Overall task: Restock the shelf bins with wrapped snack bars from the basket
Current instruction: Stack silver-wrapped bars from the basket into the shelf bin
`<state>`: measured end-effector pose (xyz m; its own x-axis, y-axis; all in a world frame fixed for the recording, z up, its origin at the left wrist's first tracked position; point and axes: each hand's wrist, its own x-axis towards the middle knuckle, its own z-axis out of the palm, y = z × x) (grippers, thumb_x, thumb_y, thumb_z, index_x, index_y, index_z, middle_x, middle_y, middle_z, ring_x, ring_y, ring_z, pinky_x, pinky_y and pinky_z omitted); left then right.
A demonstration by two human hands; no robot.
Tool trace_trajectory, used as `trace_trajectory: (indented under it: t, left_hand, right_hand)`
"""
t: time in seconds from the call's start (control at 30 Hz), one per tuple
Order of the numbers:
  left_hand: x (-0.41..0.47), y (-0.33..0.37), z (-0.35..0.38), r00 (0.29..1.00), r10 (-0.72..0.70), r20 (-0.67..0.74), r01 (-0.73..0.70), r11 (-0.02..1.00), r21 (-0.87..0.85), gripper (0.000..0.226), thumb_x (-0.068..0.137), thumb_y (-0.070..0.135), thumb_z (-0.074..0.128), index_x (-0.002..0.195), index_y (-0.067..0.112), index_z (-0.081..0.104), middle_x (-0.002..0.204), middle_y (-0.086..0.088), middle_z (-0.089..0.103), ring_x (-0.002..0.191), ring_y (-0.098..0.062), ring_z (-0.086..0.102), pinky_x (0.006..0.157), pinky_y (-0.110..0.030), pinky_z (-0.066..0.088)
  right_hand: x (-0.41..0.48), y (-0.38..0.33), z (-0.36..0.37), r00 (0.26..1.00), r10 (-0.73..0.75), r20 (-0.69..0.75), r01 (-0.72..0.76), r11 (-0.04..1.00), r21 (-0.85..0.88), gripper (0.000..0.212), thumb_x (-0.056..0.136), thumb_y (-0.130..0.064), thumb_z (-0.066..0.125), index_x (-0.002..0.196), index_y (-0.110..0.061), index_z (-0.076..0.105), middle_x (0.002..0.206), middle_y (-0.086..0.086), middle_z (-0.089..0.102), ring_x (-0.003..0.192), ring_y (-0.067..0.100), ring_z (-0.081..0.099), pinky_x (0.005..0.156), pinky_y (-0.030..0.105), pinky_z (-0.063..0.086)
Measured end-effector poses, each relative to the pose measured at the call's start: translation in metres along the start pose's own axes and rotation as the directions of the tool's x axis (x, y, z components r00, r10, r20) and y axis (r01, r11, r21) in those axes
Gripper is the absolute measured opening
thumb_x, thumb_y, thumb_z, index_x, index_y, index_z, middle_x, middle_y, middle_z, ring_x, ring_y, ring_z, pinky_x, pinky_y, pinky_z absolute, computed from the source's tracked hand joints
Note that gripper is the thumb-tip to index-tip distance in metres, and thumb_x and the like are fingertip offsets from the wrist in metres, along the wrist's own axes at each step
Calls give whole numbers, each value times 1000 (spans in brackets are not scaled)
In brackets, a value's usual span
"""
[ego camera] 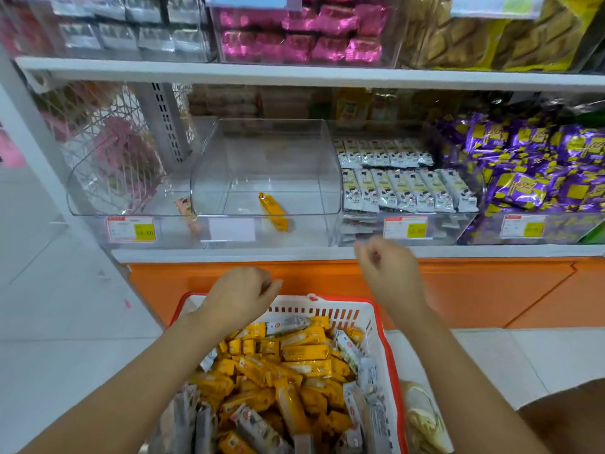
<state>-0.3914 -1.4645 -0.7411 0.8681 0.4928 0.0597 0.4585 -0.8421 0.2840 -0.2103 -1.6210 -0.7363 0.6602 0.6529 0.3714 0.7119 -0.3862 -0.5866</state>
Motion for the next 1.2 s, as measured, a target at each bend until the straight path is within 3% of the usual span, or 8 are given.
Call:
trace_trajectory:
  t: [0.1, 0.23, 0.3, 0.37, 0.5, 0.63, 1.03, 1.2]
  left_hand:
    - [-21, -25, 14, 981, -113, 155, 94, 988, 126, 47, 100, 34, 42, 57, 16, 35, 54, 0, 35, 50, -13, 35, 50, -30, 27]
    - [-54, -57, 35, 881, -266, 390, 196, 957, 212, 31, 98, 37, 43, 93, 11, 59, 90, -1, 59, 88, -18, 58, 73, -28, 47]
    - [-70, -76, 50, 779, -366, 510, 283, 930, 236, 30, 95, 37, 47, 104, 11, 58, 100, -3, 58, 92, -19, 59, 74, -29, 48]
    - [-84, -95, 63, 724, -414, 551, 345, 910, 229, 22, 91, 35, 49, 85, 15, 56, 85, -1, 55, 81, -19, 58, 61, -27, 43]
    - [-100, -112, 67, 704, -500, 504, 377, 865, 332, 31, 94, 37, 47, 112, 13, 55, 111, -4, 58, 99, -19, 59, 79, -29, 50]
    - [-101, -117, 67, 707, -551, 443, 396, 828, 397, 28, 95, 32, 47, 111, 13, 59, 109, -2, 61, 97, -17, 61, 73, -25, 49]
    - [-98, -118, 65, 734, -531, 424, 421, 845, 330, 22, 96, 30, 48, 99, 10, 56, 79, 2, 49, 78, -15, 53, 62, -21, 41]
    - [-97, -103, 55, 695, -524, 492, 422, 852, 311, 22, 94, 29, 50, 78, 13, 49, 69, 3, 43, 65, -12, 48, 52, -19, 35]
  right_hand:
    - [-22, 2, 40, 911, 84, 405, -18, 986, -163, 39, 96, -42, 51, 67, -18, 43, 62, 2, 50, 60, 18, 51, 58, 32, 39]
    - [-50, 29, 89, 576, 345, 741, 90, 875, -476, 49, 88, -45, 64, 121, -10, 54, 111, 8, 59, 112, 27, 56, 91, 37, 46]
    - [-66, 42, 102, 514, 424, 746, 128, 821, -556, 57, 87, -33, 67, 134, -10, 47, 133, 12, 52, 123, 29, 50, 99, 39, 45]
    - [-80, 51, 111, 469, 493, 733, 145, 776, -614, 55, 88, -27, 64, 138, -12, 44, 140, 13, 45, 127, 30, 45, 101, 41, 42]
    - [-100, 55, 127, 430, 609, 667, 270, 618, -738, 72, 89, -30, 62, 149, -7, 29, 156, 17, 19, 139, 37, 28, 108, 47, 34]
    - [-107, 54, 131, 437, 650, 622, 344, 519, -783, 81, 91, -31, 60, 151, -1, 16, 158, 22, 5, 141, 40, 19, 107, 45, 33]
    - [-102, 40, 119, 227, 689, 688, 475, 538, -696, 80, 82, -49, 69, 147, -16, 34, 152, 7, 32, 136, 32, 36, 109, 41, 33]
    - [-74, 32, 95, 222, 633, 742, 322, 671, -668, 65, 82, -39, 74, 134, -9, 50, 130, 9, 53, 119, 30, 51, 99, 41, 41]
